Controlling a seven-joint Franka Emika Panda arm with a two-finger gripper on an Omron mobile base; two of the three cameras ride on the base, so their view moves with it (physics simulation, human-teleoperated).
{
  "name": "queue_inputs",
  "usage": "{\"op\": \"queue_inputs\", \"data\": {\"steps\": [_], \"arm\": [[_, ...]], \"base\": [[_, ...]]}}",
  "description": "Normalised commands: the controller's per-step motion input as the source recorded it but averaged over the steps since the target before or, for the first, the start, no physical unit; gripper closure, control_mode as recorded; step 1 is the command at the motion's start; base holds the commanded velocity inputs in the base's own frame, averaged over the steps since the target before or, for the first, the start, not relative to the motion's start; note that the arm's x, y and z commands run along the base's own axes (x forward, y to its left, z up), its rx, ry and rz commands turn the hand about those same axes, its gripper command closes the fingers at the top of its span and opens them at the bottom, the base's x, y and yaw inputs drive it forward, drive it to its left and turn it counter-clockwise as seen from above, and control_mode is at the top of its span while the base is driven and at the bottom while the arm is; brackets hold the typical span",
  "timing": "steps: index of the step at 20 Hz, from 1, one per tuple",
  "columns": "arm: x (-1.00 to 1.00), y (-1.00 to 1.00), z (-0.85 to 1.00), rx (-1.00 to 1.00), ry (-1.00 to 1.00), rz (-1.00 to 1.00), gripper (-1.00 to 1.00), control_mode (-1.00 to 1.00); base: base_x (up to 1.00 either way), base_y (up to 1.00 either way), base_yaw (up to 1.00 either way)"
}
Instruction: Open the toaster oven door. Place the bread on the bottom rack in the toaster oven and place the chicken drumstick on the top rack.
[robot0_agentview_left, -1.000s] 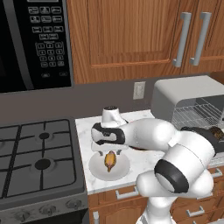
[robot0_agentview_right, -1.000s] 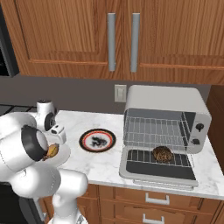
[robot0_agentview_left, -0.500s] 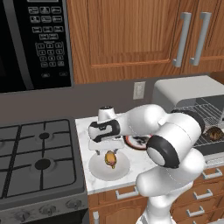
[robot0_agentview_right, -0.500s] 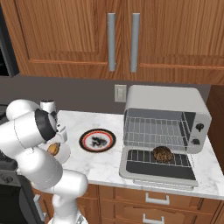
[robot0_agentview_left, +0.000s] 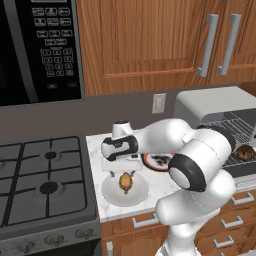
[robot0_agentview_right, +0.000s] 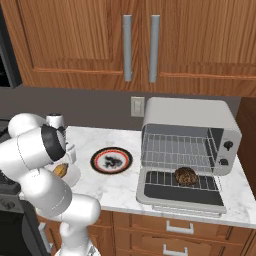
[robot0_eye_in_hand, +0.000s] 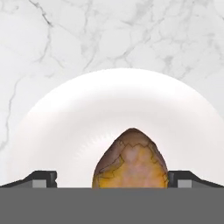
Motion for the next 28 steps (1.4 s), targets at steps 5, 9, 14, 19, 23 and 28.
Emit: {"op": "queue_inputs", "data": {"steps": [5, 9, 14, 19, 23, 28], "arm": [[-0.21, -0.06, 0.0, 0.0, 0.0, -0.03, -1.0, -1.0], [-0.17, -0.19, 0.0, 0.0, 0.0, -0.02, -1.0, -1.0], [-0.13, -0.15, 0.0, 0.0, 0.0, -0.05, -1.0, -1.0], [-0.01, 0.05, -0.06, 0.0, 0.0, -0.06, -1.0, -1.0], [0.12, 0.2, 0.0, 0.0, 0.0, -0.03, -1.0, -1.0], [0.01, 0.13, -0.09, 0.0, 0.0, -0.03, -1.0, -1.0]], "base": [[0.0, 0.0, 0.0], [0.0, 0.0, 0.0], [0.0, 0.0, 0.0], [0.0, 0.0, 0.0], [0.0, 0.0, 0.0], [0.0, 0.0, 0.0]]}}
